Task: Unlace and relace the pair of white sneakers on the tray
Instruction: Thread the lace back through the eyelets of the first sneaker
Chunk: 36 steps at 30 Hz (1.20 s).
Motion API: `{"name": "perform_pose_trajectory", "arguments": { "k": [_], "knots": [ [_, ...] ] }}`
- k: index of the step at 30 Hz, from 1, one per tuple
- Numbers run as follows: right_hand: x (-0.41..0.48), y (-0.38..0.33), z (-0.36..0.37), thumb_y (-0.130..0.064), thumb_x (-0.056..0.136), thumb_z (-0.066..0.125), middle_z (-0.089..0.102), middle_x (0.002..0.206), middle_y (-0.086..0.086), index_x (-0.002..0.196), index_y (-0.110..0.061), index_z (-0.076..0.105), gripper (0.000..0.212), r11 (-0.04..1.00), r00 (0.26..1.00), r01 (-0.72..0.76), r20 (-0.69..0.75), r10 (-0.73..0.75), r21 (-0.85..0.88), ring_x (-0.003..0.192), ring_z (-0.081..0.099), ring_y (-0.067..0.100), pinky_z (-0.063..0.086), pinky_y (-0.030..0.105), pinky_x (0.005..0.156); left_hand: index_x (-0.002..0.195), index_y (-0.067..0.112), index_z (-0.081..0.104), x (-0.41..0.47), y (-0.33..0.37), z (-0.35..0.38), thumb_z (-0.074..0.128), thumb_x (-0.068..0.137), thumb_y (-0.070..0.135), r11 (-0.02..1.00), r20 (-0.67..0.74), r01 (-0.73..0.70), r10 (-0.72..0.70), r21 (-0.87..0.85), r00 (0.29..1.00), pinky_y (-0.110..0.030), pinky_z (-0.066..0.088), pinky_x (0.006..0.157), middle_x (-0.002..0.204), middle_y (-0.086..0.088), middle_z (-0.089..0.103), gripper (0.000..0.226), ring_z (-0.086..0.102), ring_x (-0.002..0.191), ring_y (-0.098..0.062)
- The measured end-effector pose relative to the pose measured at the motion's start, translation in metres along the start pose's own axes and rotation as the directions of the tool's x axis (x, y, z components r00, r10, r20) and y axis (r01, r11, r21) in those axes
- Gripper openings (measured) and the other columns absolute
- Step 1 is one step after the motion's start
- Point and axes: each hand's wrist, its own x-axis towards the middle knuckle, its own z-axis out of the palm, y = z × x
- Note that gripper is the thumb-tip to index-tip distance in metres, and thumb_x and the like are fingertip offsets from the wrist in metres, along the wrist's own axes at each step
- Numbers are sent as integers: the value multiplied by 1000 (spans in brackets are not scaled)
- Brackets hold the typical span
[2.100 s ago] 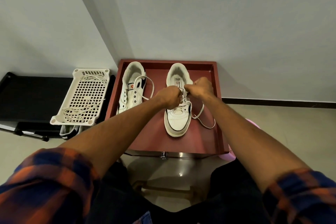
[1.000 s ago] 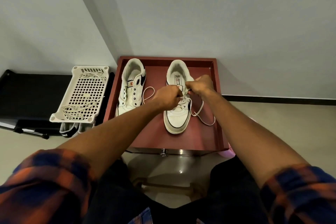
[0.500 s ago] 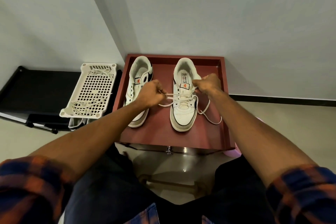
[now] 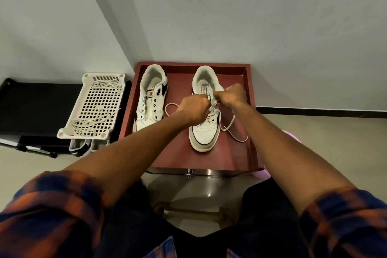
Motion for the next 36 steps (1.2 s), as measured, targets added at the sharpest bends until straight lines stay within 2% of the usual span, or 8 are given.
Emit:
{"name": "perform_pose_trajectory", "arguments": {
  "k": [3, 11, 14, 18, 22, 27, 32, 36],
  "knots": [
    [2, 3, -1, -19, 70, 82, 73, 61, 5, 73, -8, 74, 14, 1000, 1000, 8, 2, -8, -5, 55, 73, 18, 65, 41, 64, 101, 17, 72, 5, -1, 7, 55, 95, 32, 999, 2, 24, -24, -45, 1000, -32, 42, 68, 104, -2, 67, 23, 63, 99, -28],
    [0, 3, -2, -17, 77, 84, 75, 72, 9, 78, -7, 70, 17, 999, 1000, -5, 7, 5, 38, 57, 74, 18, 64, 38, 63, 87, 14, 79, -38, -39, -7, 63, 81, 31, 957, -220, -51, -13, -286, 975, -26, 41, 61, 97, 1, 60, 23, 52, 71, -12],
    [0, 4, -1, -15, 77, 84, 74, 68, 8, 75, -7, 69, 17, 998, 1000, -15, 5, 15, 61, 59, 75, 20, 65, 43, 67, 74, 11, 73, -51, -61, -12, 48, 71, 47, 963, -176, 31, -80, -267, 981, -29, 39, 56, 81, -1, 55, 43, 53, 69, -18],
    [-1, 2, 0, -14, 76, 83, 74, 66, 7, 75, -6, 70, 15, 997, 1000, -20, 16, 19, 72, 58, 74, 20, 65, 44, 69, 84, 14, 71, -55, -67, -6, 52, 71, 40, 947, -196, 193, -247, -255, 949, -32, 47, 61, 85, -3, 57, 34, 59, 81, -24],
    [-2, 1, -1, -14, 76, 83, 73, 64, 7, 76, -6, 70, 15, 997, 1000, -18, 18, 17, 75, 53, 72, 17, 65, 39, 63, 115, 19, 68, -40, -31, -1, 60, 79, 40, 982, -237, 76, -116, -172, 964, -33, 47, 67, 103, -2, 57, 42, 53, 97, -22],
    [-5, 1, -3, -14, 75, 81, 68, 53, 2, 68, -11, 68, 15, 998, 1000, -7, 4, 6, 67, 42, 65, 11, 44, 19, 40, 111, 16, 70, -14, 2, -1, 56, 93, 30, 998, -80, 17, -22, -67, 997, -38, 49, 71, 108, -1, 62, 27, 52, 107, -25],
    [-3, 3, -3, -15, 74, 81, 68, 53, 1, 65, -13, 67, 16, 999, 1000, 0, -5, 0, 53, 49, 69, 15, 58, 31, 53, 96, 15, 74, -8, 3, 4, 56, 96, 28, 994, -60, 14, -20, -107, 998, -35, 43, 67, 101, 1, 64, 22, 53, 103, -25],
    [-1, 3, -3, -17, 77, 83, 73, 62, 5, 72, -12, 68, 17, 998, 1000, 5, 1, -5, 66, 55, 72, 17, 63, 36, 63, 93, 16, 80, -26, -18, 3, 68, 84, 23, 977, -208, -56, 11, -207, 978, -34, 49, 69, 101, 1, 62, 16, 57, 93, -22]
  ]
}}
